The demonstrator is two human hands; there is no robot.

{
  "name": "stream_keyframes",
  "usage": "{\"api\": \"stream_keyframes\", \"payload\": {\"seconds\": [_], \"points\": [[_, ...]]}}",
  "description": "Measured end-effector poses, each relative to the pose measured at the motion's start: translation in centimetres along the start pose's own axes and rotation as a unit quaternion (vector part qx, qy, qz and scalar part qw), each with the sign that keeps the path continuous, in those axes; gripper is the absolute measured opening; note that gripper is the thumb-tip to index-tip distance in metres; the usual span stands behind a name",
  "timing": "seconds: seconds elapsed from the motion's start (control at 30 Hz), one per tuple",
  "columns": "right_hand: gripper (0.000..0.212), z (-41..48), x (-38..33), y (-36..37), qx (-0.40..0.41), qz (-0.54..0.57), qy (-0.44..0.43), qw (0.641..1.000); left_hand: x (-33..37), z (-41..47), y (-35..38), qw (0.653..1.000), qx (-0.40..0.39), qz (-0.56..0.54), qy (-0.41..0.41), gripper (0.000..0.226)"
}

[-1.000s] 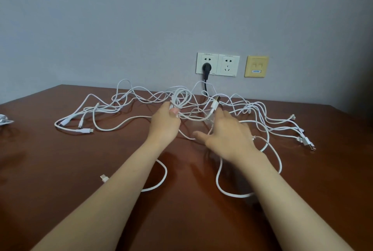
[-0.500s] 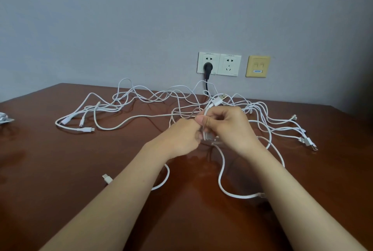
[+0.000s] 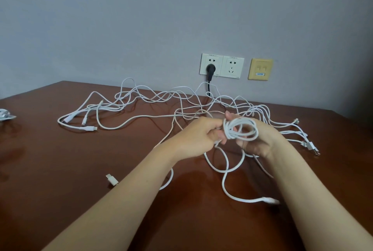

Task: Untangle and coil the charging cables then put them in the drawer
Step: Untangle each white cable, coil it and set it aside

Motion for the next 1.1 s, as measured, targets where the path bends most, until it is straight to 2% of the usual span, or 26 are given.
{"api": "stream_keyframes", "payload": {"seconds": [0.07, 0.23, 0.33, 0.4, 0.5, 0.57, 0.63, 0.73, 0.8, 0.87, 0.97, 1.03, 1.1], "points": [[0.039, 0.6, 0.0, -0.7, 0.042, 0.001, -0.024, 0.999, 0.0, 0.1, -0.6, 0.999, 0.035, -0.021, 0.001, 0.037], [0.02, 0.8, -1.2, -1.1, 0.12, -0.065, -0.137, 0.981, -0.2, 0.1, -1.4, 0.994, 0.084, -0.064, -0.031, 0.037], [0.008, 0.4, -1.9, -0.9, 0.147, -0.108, -0.19, 0.965, -0.2, 0.1, -1.5, 0.99, 0.099, -0.089, -0.045, 0.021], [0.015, 0.1, -2.2, -0.9, 0.166, -0.145, -0.209, 0.953, -0.5, 0.2, -1.5, 0.985, 0.116, -0.112, -0.063, 0.009], [0.011, -0.1, -2.5, -0.5, 0.198, -0.208, -0.243, 0.926, -0.6, 0.1, -1.6, 0.976, 0.13, -0.162, -0.073, 0.017], [0.019, 0.1, -2.6, -0.5, 0.23, -0.251, -0.261, 0.903, -0.5, 0.1, -1.6, 0.969, 0.132, -0.196, -0.065, 0.016], [0.022, 0.3, -2.3, -0.7, 0.251, -0.256, -0.255, 0.898, -0.6, 0.1, -1.7, 0.961, 0.149, -0.223, -0.066, 0.016], [0.025, 0.5, -2.1, -0.6, 0.256, -0.236, -0.254, 0.902, -0.8, 0.1, -1.8, 0.941, 0.179, -0.278, -0.073, 0.017], [0.026, -0.1, -2.6, 0.1, 0.26, -0.276, -0.299, 0.876, -0.9, 0.1, -2.0, 0.92, 0.2, -0.329, -0.075, 0.018], [0.027, -1.3, -3.0, 1.4, 0.25, -0.347, -0.355, 0.831, -1.1, 0.2, -2.4, 0.905, 0.217, -0.358, -0.075, 0.019], [0.022, -2.3, -3.0, 2.8, 0.216, -0.41, -0.412, 0.785, -1.7, 0.1, -3.0, 0.914, 0.238, -0.315, -0.095, 0.019], [0.018, -2.6, -3.0, 3.3, 0.197, -0.415, -0.429, 0.778, -2.1, -0.1, -3.4, 0.925, 0.248, -0.266, -0.11, 0.024], [0.013, -2.6, -2.9, 3.8, 0.17, -0.414, -0.429, 0.785, -2.4, -0.1, -3.9, 0.938, 0.26, -0.204, -0.108, 0.031]]}}
Point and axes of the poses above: each hand's wrist, its own z-axis towards the middle knuckle, its own y-axis out of the palm, x = y × z, the point moved 7 cm from there along z, towards the middle knuckle, and after that the axes turned 3 degrees about -z, right-handed, at the moved point
